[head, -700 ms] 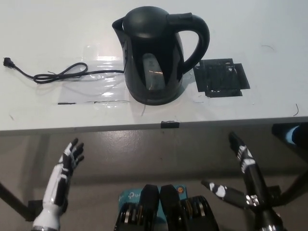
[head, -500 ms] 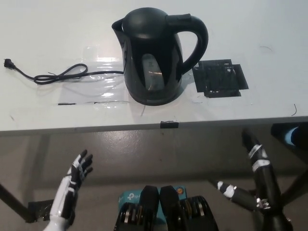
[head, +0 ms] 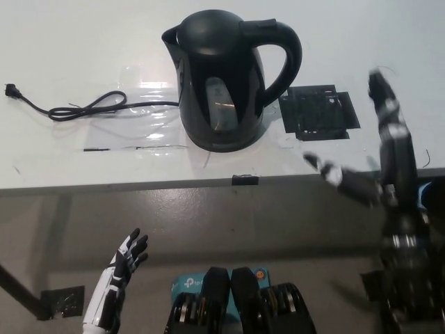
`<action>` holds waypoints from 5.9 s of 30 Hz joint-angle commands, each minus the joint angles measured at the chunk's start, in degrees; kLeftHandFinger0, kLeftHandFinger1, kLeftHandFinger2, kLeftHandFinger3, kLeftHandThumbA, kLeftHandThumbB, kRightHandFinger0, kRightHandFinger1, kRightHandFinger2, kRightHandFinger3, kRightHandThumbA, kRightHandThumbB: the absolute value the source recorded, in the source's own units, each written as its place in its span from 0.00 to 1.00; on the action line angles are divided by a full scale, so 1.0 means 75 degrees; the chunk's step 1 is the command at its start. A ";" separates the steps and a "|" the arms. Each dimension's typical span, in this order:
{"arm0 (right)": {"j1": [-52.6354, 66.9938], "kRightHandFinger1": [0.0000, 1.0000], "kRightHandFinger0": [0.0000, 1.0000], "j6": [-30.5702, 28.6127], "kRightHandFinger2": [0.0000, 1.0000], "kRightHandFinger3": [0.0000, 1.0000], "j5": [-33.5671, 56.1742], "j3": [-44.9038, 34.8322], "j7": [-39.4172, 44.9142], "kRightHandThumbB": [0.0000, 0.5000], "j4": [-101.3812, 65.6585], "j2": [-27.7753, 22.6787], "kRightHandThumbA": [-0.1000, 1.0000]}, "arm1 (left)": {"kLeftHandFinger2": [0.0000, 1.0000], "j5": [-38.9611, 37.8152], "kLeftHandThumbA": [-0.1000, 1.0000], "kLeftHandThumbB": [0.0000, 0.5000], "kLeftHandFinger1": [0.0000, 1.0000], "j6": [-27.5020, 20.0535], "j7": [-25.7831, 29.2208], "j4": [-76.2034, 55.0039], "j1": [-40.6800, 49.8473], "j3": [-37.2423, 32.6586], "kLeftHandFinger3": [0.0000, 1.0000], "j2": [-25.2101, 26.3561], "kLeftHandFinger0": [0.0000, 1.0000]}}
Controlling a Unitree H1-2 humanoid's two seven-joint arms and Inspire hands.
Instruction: Use the right hand to grab the handle of the kettle from the base and place it on the right side
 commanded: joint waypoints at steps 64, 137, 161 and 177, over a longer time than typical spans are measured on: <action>-0.6939 0.05 0.01 0.0514 0.18 0.29 -0.1723 0.1680 -0.4255 0.46 1.0235 0.0039 0.00 | 1.00 -0.0239 1.00 1.00 1.00 -0.0399 -0.0133 -0.0241 -0.0208 0.0059 1.00 0.0082 1.00; -0.5625 0.26 0.15 -0.1542 0.67 0.70 -0.0073 0.0219 -0.4290 0.36 0.9651 -0.1484 0.07 | 1.00 -0.0302 1.00 1.00 1.00 -0.0591 -0.0231 0.0014 -0.0335 0.0245 1.00 0.0150 1.00; -0.3595 1.00 1.00 -0.0458 1.00 1.00 0.0305 0.0991 -0.0346 1.00 0.5976 -0.2694 0.76 | 1.00 -0.0513 1.00 1.00 1.00 -0.0508 -0.0279 -0.0029 -0.0340 0.0424 1.00 0.0189 1.00; -0.1390 1.00 1.00 -0.0201 1.00 1.00 0.1249 -0.0343 0.0142 1.00 0.2133 -0.2681 1.00 | 1.00 -0.0699 1.00 1.00 1.00 -0.0461 -0.0383 0.0006 -0.0452 0.0414 1.00 0.0236 1.00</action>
